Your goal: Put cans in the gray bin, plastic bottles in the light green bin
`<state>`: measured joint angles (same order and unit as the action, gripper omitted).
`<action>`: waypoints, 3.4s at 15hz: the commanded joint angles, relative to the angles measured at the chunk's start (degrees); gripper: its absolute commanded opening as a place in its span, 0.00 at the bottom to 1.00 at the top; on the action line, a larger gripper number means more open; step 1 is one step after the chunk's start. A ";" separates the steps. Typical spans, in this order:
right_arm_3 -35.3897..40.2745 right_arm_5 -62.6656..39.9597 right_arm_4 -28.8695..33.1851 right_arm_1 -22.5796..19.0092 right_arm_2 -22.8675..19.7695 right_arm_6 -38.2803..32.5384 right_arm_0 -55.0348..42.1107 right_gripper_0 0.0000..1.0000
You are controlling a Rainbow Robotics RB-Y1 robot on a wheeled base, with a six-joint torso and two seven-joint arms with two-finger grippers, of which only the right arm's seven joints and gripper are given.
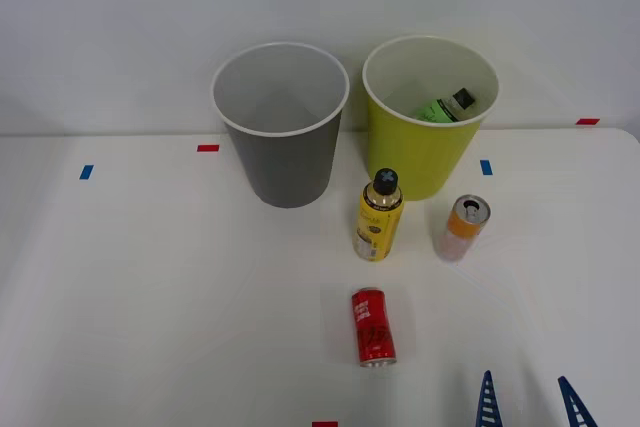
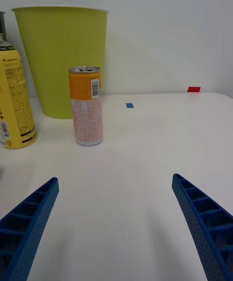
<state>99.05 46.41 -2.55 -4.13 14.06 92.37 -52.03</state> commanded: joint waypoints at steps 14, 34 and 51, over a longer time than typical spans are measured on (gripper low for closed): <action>0.00 0.00 0.00 0.00 0.00 0.00 0.00 0.80; 0.00 0.00 0.00 0.00 0.00 0.00 0.00 0.80; -1.67 3.34 -5.54 -3.60 3.08 1.49 5.63 1.00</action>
<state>97.41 50.29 -6.91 -7.57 16.96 93.60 -47.41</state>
